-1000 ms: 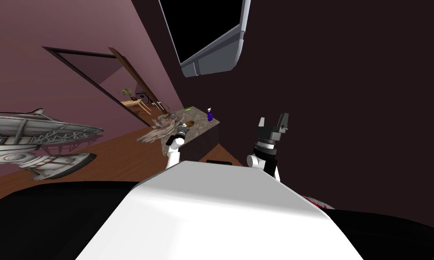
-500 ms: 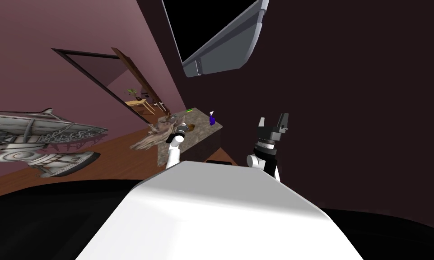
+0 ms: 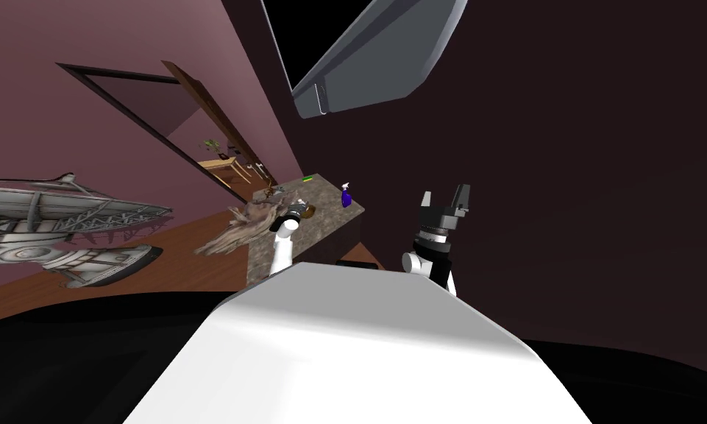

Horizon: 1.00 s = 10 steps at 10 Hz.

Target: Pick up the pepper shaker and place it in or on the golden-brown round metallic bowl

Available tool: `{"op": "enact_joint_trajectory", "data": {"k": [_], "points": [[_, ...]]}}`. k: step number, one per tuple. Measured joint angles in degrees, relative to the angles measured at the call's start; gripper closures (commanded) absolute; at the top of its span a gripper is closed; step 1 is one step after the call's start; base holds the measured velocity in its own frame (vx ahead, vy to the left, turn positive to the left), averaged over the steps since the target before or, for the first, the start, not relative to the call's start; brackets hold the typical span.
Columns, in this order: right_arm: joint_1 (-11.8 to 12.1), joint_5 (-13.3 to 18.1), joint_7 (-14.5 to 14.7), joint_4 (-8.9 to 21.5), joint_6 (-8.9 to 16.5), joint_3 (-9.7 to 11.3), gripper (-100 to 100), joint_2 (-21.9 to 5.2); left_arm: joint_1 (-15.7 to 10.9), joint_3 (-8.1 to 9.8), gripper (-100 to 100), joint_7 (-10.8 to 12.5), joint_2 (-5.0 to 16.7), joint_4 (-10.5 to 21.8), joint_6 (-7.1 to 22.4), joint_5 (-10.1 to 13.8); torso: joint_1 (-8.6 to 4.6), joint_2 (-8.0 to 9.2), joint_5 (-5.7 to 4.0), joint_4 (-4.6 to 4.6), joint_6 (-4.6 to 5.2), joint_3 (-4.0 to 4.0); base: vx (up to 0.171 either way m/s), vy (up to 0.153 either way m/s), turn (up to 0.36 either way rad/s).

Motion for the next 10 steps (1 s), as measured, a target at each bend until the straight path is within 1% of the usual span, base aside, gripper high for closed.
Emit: {"op": "enact_joint_trajectory", "data": {"k": [2, 3, 4, 5, 6, 7, 8, 9, 10], "points": [[0.0, 0.0, 0.0, 0.0, 0.0, 0.0, 0, 0.0, 0.0, 0.0, -100, 0.0, 0.0, 0.0, 0.0, 0.0, -0.01, 0.09, 0.0, 0.02, 0.0, 0.06, 0.0, 0.0, 0.0], [0.0, 0.0, 0.0, 0.0, 0.0, 0.0, 0, 0.0, 0.0, 0.0, 0, 0.0, 0.0, 0.0, 0.0, 0.0, -0.01, 0.11, 0.0, 0.03, 0.0, 0.06, 0.0, 0.0, 0.0], [0.0, 0.0, 0.0, 0.0, 0.0, 0.0, 0, 0.0, 0.0, 0.0, -100, 0.0, 0.0, 0.0, 0.0, 0.0, -0.01, 0.11, 0.0, 0.03, 0.0, 0.07, -0.003, 0.006, 0.359], [0.0, 0.0, 0.0, 0.0, 0.0, 0.0, 0, 0.0, -1.3, -0.99, -100, -1.2, 0.1, 1.9, -0.2, 1.5, 0.02, 0.1, 0.01, 0.02, -0.07, 0.06, -0.003, -0.004, 0.281], [0.0, 0.0, 0.0, 0.0, 0.0, 0.0, 0, 0.0, -3.0, -1.1, -100, -2.2, -1.0, 2.9, -0.1, 1.2, -0.03, 0.09, 0.0, 0.02, 0.0, 0.05, -0.004, 0.0, 0.397], [0.0, 0.0, 0.0, 0.0, 0.0, 0.0, 0, 0.0, -4.9, -1.46, -100, -3.6, -2.5, 4.5, 0.3, 1.1, -0.02, 0.08, 0.0, 0.02, -0.05, 0.05, -0.002, -0.007, 0.217], [0.0, 0.0, 0.0, 0.0, 0.0, 0.0, 0, 0.0, -6.7, -1.8, -100, -4.7, -2.8, 6.0, 0.6, 1.6, -0.04, 0.08, -0.01, 0.02, 0.01, 0.05, -0.004, 0.003, 0.38], [0.0, 0.0, 0.0, 0.0, 0.0, 0.0, 0, 0.0, -8.4, -2.99, -100, -6.3, -3.3, 8.0, 0.3, 2.9, -0.01, 0.08, 0.0, 0.02, -0.04, 0.05, -0.003, -0.004, 0.223], [0.0, 0.0, 0.0, 0.0, 0.0, 0.0, 0, 0.0, -9.7, -3.36, -100, -7.4, -3.7, 9.1, 0.4, 3.5, -0.02, 0.09, -0.01, 0.02, 0.01, 0.05, 0.0, -0.002, -0.02]]}}
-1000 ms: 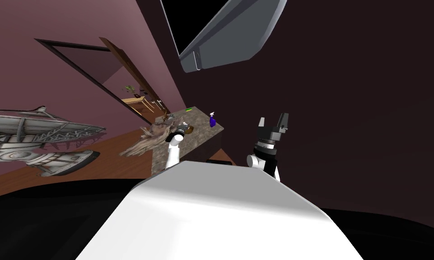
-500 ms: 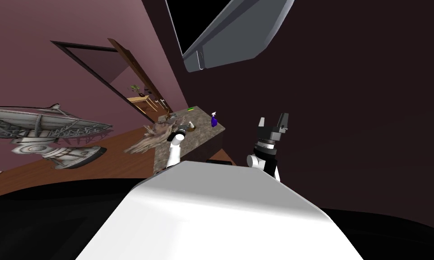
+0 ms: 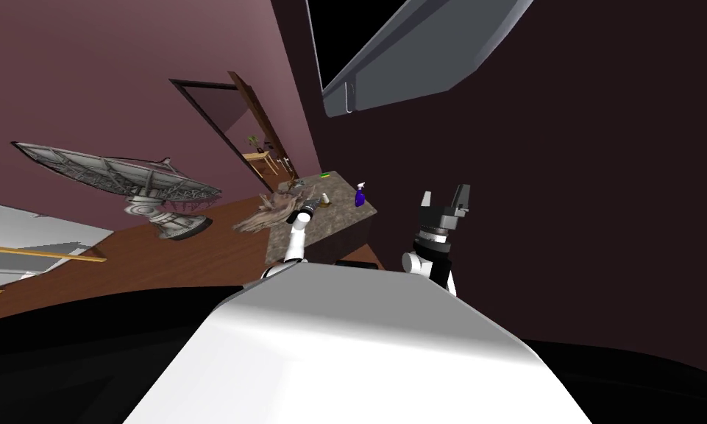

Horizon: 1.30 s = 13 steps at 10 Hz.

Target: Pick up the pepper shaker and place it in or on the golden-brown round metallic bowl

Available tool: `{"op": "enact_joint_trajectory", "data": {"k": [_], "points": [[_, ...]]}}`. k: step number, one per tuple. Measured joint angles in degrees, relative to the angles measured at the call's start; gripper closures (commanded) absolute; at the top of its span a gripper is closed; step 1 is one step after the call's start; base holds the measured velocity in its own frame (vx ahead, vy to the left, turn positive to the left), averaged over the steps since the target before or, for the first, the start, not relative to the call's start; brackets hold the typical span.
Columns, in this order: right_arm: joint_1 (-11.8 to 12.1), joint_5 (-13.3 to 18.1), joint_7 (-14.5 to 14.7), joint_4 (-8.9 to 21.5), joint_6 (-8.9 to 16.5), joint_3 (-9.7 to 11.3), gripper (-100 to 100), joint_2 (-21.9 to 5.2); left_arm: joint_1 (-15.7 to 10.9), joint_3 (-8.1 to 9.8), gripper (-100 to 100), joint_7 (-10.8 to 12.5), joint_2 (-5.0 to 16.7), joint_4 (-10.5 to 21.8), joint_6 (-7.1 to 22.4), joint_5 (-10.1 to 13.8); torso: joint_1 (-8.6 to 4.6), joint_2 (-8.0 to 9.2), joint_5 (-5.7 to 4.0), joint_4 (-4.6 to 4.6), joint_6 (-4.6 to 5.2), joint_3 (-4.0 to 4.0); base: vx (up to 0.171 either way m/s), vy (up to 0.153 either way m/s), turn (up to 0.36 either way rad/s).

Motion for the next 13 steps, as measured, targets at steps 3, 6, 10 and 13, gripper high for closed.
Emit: {"op": "enact_joint_trajectory", "data": {"k": [3, 6, 10, 13], "points": [[0.0, 0.0, 0.0, 0.0, 0.0, 0.0, 0, 0.0, -4.8, -0.49, -100, -2.6, -2.3, 3.4, 0.5, -0.3, 0.0, -0.01, 0.0, 0.0, 0.01, 0.0, -0.003, 0.003, 0.316], [0.0, 0.0, 0.0, 0.0, 0.0, 0.0, 0, 0.0, -10.1, -1.22, -100, -5.9, -5.7, 6.9, 1.9, -0.4, -0.01, 0.01, 0.0, 0.0, -0.02, 0.0, -0.003, -0.001, 0.281], [0.0, 0.0, 0.0, 0.0, 0.0, 0.0, 0, 0.0, -15.5, -4.72, -100, -10.3, -4.8, 13.7, 0.2, 5.2, 0.06, 0.0, 0.01, -0.01, -0.06, 0.0, -0.002, 0.001, 0.158], [0.0, 0.0, 0.0, 0.0, 0.0, 0.0, 0, 0.0, -20.2, -5.91, -100, -14.0, -6.9, 18.4, 0.7, 6.3, 0.0, 0.0, 0.0, 0.0, 0.03, 0.0, -0.002, -0.001, 0.194]]}}
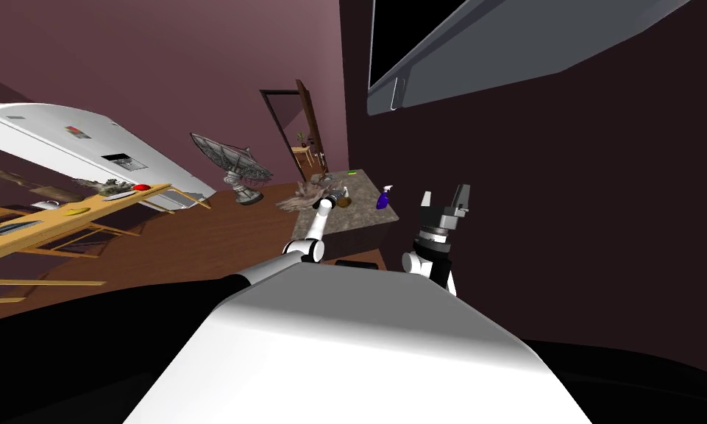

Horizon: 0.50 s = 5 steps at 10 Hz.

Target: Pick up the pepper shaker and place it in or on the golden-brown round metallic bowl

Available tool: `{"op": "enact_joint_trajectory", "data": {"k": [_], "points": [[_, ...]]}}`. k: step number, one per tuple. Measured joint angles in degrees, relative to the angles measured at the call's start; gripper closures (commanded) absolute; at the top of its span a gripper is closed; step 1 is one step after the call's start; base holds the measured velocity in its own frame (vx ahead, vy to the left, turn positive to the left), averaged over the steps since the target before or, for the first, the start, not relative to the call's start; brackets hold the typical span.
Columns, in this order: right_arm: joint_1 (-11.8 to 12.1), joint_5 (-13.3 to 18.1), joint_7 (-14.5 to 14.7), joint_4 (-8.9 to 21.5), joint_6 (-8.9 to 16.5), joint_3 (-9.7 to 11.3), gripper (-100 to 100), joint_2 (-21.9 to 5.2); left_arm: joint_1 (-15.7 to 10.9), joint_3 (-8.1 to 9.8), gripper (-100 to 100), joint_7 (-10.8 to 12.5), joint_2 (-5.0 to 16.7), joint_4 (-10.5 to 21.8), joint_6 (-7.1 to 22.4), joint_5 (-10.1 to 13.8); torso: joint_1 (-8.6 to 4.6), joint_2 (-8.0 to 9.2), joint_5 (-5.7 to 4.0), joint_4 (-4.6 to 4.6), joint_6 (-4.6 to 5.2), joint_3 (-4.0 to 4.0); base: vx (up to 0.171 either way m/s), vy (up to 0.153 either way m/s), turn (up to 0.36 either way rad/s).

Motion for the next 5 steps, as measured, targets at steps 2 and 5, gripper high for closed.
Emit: {"op": "enact_joint_trajectory", "data": {"k": [2, 5], "points": [[0.0, 0.0, 0.0, 0.0, 0.0, 0.0, 0, 0.0, -3.9, 0.37, -100, -0.3, -1.6, 2.1, 0.7, -1.6, 0.02, 0.0, 0.0, 0.0, -0.05, 0.0, -0.003, 0.003, 0.283], [0.0, 0.0, 0.0, 0.0, 0.0, 0.0, 0, 0.0, -8.9, -0.39, -100, -1.9, -3.4, 5.1, 1.8, -3.8, 0.0, 0.01, 0.0, -0.01, 0.01, 0.0, -0.002, 0.0, 0.208]]}}
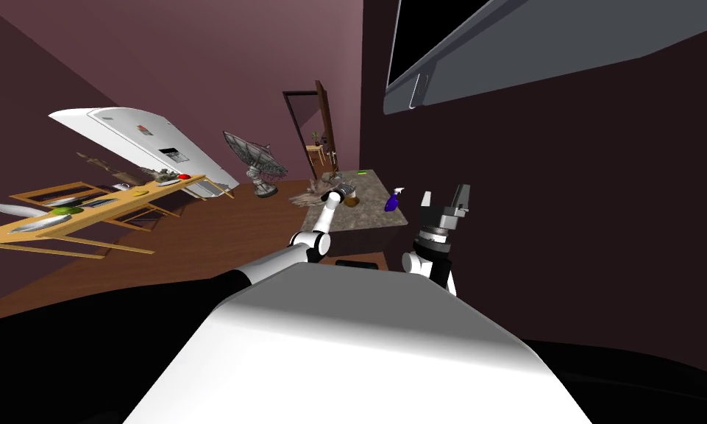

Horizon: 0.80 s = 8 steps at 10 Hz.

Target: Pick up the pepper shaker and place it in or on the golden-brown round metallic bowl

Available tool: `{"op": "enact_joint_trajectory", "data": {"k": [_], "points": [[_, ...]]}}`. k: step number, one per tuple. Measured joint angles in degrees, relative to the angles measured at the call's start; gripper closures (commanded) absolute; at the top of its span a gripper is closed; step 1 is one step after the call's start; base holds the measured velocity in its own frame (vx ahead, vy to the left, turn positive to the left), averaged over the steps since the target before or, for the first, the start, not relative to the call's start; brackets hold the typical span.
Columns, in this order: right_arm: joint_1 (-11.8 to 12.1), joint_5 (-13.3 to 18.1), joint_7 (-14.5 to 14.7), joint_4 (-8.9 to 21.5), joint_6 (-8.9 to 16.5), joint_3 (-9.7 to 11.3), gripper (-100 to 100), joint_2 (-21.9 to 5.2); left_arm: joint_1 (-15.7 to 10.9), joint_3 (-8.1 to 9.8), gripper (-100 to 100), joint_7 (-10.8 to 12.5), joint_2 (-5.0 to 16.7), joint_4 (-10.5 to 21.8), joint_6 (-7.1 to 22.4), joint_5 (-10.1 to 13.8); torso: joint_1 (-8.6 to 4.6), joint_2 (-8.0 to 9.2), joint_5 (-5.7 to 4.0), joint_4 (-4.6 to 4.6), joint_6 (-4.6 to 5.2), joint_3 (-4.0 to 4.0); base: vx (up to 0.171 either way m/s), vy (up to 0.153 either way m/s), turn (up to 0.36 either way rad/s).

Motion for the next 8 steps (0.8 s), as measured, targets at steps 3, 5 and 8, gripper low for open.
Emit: {"op": "enact_joint_trajectory", "data": {"k": [3, 5, 8], "points": [[0.0, 0.0, 0.0, 0.0, 0.0, 0.0, 0, 0.0, -1.0, -1.03, 0, -2.8, -0.3, 1.7, -0.9, 3.5, 0.02, 0.02, 0.0, 0.0, -0.01, 0.01, 0.0, 0.0, -0.004], [0.0, 0.0, 0.0, 0.0, 0.0, 0.0, 0, 0.0, -1.0, -1.03, 0, -2.8, -0.3, 1.7, -0.9, 3.5, 0.02, 0.02, 0.0, 0.0, -0.01, 0.01, 0.0, 0.0, 0.0], [0.0, 0.0, 0.0, 0.0, 0.0, 0.0, 0, 0.0, -1.0, -1.03, 0, -2.8, -0.3, 1.7, -0.9, 3.5, 0.02, 0.02, 0.01, 0.0, -0.01, 0.01, 0.0, 0.0, 0.0]]}}
